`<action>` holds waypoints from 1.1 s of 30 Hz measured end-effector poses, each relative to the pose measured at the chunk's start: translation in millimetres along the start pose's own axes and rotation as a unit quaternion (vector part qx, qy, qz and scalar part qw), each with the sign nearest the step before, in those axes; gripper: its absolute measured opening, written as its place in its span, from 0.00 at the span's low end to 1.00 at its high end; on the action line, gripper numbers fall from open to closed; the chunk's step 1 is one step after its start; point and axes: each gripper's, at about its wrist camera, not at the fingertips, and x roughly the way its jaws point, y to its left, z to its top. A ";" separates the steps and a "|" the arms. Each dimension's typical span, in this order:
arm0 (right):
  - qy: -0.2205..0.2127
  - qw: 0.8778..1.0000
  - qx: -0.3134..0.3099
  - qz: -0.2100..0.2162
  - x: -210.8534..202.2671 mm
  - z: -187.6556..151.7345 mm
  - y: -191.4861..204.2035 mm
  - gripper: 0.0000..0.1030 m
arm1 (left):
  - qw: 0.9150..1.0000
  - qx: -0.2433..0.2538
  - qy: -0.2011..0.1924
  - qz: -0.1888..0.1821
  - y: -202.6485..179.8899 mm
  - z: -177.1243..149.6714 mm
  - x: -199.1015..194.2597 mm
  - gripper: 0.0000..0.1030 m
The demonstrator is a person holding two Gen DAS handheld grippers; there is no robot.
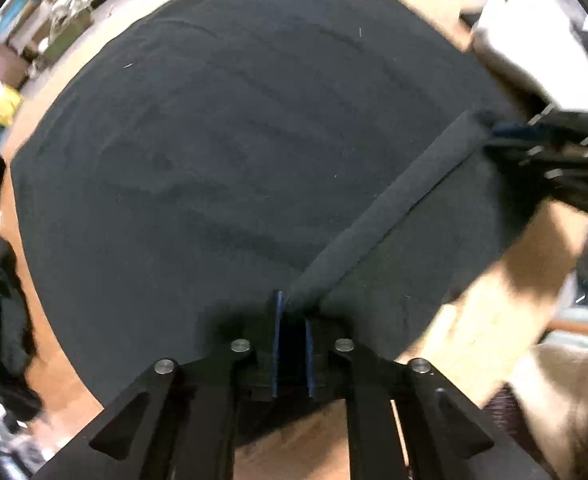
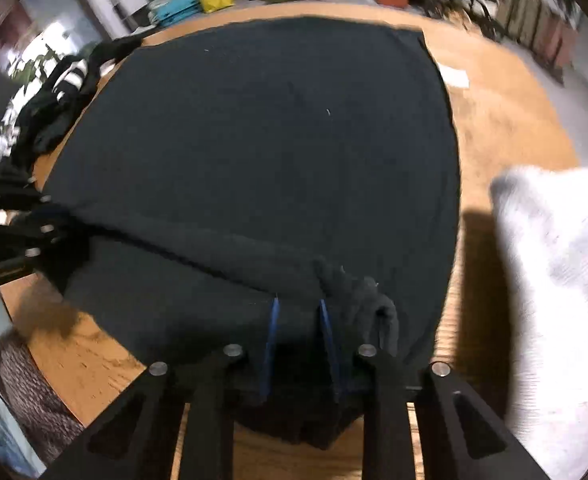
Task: Fold clothes
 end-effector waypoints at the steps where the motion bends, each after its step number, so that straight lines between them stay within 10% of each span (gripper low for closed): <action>1: -0.002 1.000 0.002 0.001 -1.0 -0.9 0.0 0.24 | 1.000 -0.015 -0.016 -0.013 8.3 -5.8 -12.6 0.22; 5: -0.004 1.000 -0.009 -0.010 -0.5 -1.9 5.0 0.25 | 0.994 -0.074 -0.079 -0.014 41.6 -42.4 -48.5 0.63; 10: -0.006 1.000 -0.007 -0.014 -1.7 -4.4 8.1 0.27 | 0.977 -0.126 -0.155 0.071 75.2 -114.0 -70.0 0.64; 14: -0.021 1.000 -0.007 -0.008 -16.9 -3.6 12.4 0.30 | 0.962 -0.063 -0.213 0.157 69.6 -170.7 -73.7 0.64; 19: -0.088 0.987 -0.131 0.014 -66.9 7.0 72.4 0.40 | 0.972 -0.010 -0.204 0.113 66.1 -189.1 -47.7 0.64; 26: -0.101 0.939 -0.323 0.065 -49.7 28.3 169.5 0.54 | 0.970 -0.060 -0.235 0.027 91.8 -171.0 -21.6 0.62; 33: -0.093 0.920 -0.358 0.129 -4.4 26.0 223.1 0.45 | 0.957 -0.121 -0.263 -0.010 114.5 -165.6 -16.7 0.19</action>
